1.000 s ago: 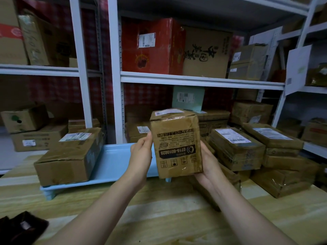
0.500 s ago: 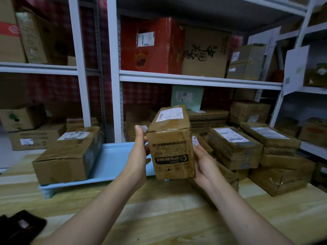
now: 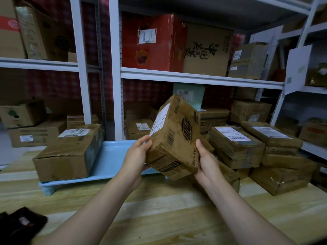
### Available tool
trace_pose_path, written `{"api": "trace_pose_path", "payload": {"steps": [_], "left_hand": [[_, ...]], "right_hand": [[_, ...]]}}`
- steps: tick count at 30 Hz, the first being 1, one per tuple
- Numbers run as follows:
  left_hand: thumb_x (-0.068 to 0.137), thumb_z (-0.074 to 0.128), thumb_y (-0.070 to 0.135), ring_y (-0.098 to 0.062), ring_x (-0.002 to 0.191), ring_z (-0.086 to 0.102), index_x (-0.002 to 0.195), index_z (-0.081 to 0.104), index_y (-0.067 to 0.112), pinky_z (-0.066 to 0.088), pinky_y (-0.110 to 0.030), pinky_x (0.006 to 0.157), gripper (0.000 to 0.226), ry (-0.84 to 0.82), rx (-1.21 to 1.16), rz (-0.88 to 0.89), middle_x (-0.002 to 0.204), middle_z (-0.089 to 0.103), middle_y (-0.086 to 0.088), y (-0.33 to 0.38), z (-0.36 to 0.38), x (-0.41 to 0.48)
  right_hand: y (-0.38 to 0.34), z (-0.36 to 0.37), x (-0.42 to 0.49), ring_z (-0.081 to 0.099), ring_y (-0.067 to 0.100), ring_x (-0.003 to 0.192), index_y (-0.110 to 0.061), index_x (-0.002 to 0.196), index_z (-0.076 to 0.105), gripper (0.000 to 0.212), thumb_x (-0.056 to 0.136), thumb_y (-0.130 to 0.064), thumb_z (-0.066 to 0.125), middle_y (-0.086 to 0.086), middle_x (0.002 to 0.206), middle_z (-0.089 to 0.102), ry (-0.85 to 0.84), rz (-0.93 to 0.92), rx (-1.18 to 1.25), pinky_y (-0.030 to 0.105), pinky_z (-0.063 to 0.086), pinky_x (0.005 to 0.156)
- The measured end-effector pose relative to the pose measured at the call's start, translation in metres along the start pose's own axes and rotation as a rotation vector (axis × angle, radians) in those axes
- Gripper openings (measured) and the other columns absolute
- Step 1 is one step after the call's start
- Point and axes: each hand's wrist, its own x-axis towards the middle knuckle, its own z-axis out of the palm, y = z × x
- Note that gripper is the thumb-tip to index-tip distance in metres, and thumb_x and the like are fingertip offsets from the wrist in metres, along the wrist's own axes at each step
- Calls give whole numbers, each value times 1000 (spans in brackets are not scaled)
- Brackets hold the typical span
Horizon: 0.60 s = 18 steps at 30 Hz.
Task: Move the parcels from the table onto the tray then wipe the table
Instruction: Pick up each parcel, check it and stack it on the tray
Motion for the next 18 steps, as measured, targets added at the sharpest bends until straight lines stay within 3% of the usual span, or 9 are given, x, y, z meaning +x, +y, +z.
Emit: {"api": "trace_pose_path", "payload": {"steps": [3, 5, 7, 9, 12, 15, 18], "left_hand": [[97, 48, 21, -7, 79, 61, 121, 65, 29, 48, -25, 62, 31, 20, 36, -13, 111, 70, -5, -2, 0, 2], [99, 46, 29, -5, 71, 62, 110, 69, 27, 43, -25, 60, 25, 33, 38, -31, 97, 72, -2, -3, 1, 2], [101, 40, 43, -3, 69, 60, 99, 65, 29, 43, -28, 71, 29, 7, 13, -64, 84, 68, 6, -3, 4, 0], [99, 34, 53, -1, 77, 55, 94, 62, 32, 35, -34, 86, 36, -38, 30, -70, 86, 65, 10, -4, 6, 0], [93, 43, 58, -5, 86, 59, 105, 65, 31, 40, -35, 81, 37, -64, 20, -74, 92, 70, 10, -5, 8, -3], [86, 64, 45, -14, 97, 63, 131, 53, 29, 47, -33, 72, 49, -30, 4, -74, 111, 68, 3, -10, 4, -3], [90, 61, 37, -18, 99, 63, 130, 52, 29, 50, -38, 81, 42, 19, -20, -48, 112, 66, 1, -14, 0, 0]], "right_hand": [[-3, -2, -1, 69, 29, 110, -10, 122, 67, 27, 99, -18, 57, 15, 115, 74, -23, -27, -42, 50, 53, 97], [-4, -2, -4, 70, 28, 110, -15, 125, 66, 28, 100, -18, 55, 12, 116, 74, -47, -33, -76, 50, 54, 96], [-6, -3, -6, 68, 28, 112, -18, 130, 63, 31, 101, -18, 53, 10, 118, 73, -79, -40, -85, 53, 51, 101], [-6, -2, -6, 68, 27, 114, -19, 133, 61, 33, 101, -17, 52, 9, 119, 73, -92, -45, -106, 53, 49, 103], [-6, -1, -6, 67, 28, 115, -16, 128, 63, 30, 99, -14, 55, 12, 121, 72, -97, -44, -111, 51, 49, 103], [-3, -2, -5, 67, 28, 116, -11, 127, 63, 31, 97, -14, 58, 14, 122, 71, -119, -33, -106, 49, 49, 104], [1, -1, -6, 65, 27, 118, -9, 129, 62, 41, 90, -23, 63, 14, 122, 71, -189, -31, -166, 48, 46, 107]]}}
